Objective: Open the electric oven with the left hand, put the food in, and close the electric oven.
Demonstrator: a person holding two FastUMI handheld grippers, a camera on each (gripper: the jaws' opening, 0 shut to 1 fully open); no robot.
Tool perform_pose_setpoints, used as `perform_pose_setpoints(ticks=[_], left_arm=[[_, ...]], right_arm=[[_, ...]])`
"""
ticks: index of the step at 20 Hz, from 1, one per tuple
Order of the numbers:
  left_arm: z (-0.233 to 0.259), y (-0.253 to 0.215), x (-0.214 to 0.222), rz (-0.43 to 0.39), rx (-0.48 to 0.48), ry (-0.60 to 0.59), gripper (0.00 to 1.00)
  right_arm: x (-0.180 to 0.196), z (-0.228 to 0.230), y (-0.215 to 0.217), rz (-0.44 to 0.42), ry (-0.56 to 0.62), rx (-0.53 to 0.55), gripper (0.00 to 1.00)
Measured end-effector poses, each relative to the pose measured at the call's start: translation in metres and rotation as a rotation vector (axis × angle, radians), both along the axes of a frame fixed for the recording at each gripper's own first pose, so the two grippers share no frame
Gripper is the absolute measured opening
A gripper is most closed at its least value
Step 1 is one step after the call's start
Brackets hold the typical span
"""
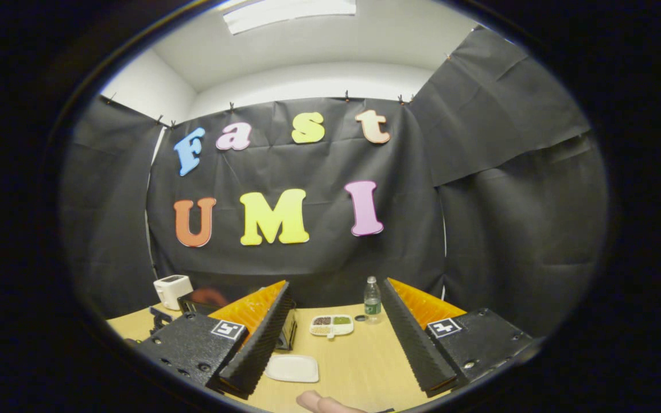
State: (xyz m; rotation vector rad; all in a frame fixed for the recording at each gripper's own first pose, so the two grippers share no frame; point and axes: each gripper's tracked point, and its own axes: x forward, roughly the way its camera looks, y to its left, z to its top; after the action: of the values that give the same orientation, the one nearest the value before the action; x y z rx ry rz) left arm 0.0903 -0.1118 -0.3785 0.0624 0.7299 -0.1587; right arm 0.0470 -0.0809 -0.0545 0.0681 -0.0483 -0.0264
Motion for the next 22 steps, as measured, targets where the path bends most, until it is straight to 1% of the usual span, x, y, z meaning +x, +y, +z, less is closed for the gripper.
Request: perform_pose_setpoints(ticks=[3,9,14,17,20,22], left_arm=[[0.001,0.003,0.005,0.018,0.012,0.004,0.94],[0.0,0.004,0.007,0.01,0.037,0.021,0.94],[0.008,0.003,0.007,0.012,0.033,0.008,0.94],[0.017,0.002,0.009,0.011,0.031,-0.017,0.93],[0.032,0.001,0.012,0.009,0.032,-0.038,0.93],[0.046,-0.001,0.017,0.002,0.031,-0.079,0.93]], right_arm=[[0.001,0.0,0.001,0.006,-0.006,0.004,0.94],[0.007,-0.006,0.001,0.016,0.011,0.031,0.94],[0.007,-0.003,0.005,0.026,0.009,0.028,0.94],[0.006,-0.003,0.006,0.028,0.007,0.026,0.94],[0.007,0.003,0.006,0.025,-0.016,0.052,0.94],[0.005,0.002,0.01,0.033,-0.021,0.065,0.94]])
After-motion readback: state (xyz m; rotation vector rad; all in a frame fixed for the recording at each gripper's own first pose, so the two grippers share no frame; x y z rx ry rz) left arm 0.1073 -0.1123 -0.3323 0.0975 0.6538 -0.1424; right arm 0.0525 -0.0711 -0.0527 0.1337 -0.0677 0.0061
